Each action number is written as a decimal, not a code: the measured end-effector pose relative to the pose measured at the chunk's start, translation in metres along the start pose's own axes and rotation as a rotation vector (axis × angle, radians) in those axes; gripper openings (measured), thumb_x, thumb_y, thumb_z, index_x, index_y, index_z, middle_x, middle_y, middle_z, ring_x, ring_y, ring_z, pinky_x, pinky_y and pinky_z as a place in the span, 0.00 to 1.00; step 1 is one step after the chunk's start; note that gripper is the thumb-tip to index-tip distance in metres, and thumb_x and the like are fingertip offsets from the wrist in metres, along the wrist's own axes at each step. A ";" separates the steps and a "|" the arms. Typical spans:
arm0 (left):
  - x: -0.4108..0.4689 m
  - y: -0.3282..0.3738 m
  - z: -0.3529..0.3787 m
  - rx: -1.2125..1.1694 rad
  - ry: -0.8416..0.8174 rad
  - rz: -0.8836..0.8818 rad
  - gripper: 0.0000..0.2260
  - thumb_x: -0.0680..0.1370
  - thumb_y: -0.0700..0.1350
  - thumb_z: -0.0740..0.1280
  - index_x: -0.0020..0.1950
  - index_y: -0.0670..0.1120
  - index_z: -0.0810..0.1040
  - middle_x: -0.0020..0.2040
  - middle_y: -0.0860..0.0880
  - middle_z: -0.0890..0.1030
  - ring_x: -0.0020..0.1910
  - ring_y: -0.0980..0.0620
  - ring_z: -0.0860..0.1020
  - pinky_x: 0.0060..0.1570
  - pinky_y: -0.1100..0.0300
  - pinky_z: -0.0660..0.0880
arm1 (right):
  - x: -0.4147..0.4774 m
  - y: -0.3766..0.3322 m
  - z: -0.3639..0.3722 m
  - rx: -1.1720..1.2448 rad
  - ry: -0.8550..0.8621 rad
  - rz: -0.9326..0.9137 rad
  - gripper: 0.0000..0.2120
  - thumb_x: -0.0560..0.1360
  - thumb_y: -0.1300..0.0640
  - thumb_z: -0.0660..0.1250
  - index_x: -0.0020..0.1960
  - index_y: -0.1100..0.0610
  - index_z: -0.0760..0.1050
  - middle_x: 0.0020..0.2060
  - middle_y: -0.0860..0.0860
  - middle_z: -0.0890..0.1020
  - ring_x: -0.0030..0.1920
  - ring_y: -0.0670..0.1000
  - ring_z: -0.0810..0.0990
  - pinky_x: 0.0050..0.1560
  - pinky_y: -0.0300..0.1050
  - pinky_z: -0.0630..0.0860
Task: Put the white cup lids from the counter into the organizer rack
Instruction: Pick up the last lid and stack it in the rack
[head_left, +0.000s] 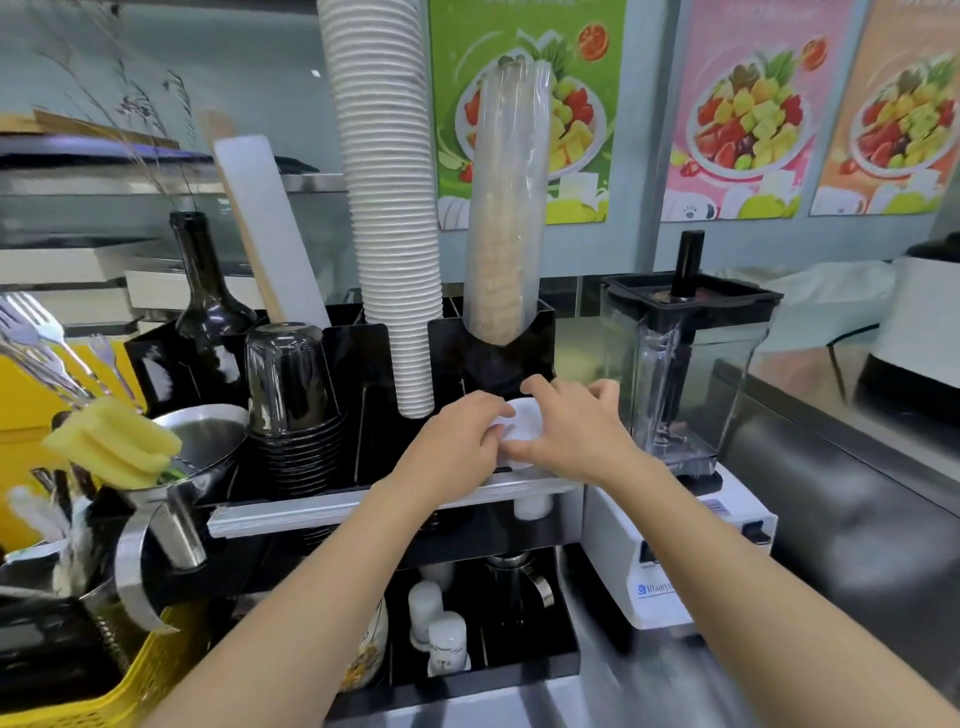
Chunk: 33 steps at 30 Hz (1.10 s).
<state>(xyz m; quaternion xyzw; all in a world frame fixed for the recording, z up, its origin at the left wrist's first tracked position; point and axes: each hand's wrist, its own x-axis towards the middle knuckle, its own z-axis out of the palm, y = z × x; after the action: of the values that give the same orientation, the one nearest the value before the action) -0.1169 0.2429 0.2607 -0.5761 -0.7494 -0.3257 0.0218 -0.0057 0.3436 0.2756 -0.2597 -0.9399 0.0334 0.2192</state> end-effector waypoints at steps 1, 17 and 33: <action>0.000 0.000 0.001 0.015 -0.007 0.007 0.13 0.78 0.39 0.57 0.60 0.46 0.74 0.62 0.50 0.75 0.60 0.51 0.73 0.68 0.53 0.64 | -0.001 -0.001 0.002 -0.039 -0.006 -0.011 0.26 0.67 0.36 0.63 0.55 0.54 0.69 0.46 0.50 0.74 0.51 0.52 0.72 0.57 0.51 0.58; -0.010 -0.002 0.013 0.492 -0.090 0.209 0.26 0.75 0.52 0.43 0.56 0.47 0.77 0.58 0.52 0.78 0.57 0.52 0.73 0.70 0.49 0.54 | 0.002 0.014 0.006 -0.040 -0.278 -0.112 0.16 0.76 0.60 0.51 0.55 0.52 0.74 0.49 0.51 0.79 0.49 0.53 0.75 0.51 0.50 0.56; -0.006 -0.003 0.016 0.519 -0.122 0.137 0.22 0.76 0.50 0.44 0.55 0.43 0.74 0.55 0.50 0.79 0.68 0.52 0.64 0.72 0.50 0.40 | 0.008 0.005 -0.002 -0.031 -0.452 -0.090 0.30 0.71 0.70 0.49 0.65 0.47 0.68 0.38 0.52 0.75 0.42 0.52 0.69 0.52 0.48 0.56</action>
<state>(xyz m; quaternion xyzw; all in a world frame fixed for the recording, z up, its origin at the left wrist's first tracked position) -0.1119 0.2458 0.2448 -0.6190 -0.7671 -0.0853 0.1455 -0.0087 0.3515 0.2796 -0.2067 -0.9761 0.0666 0.0004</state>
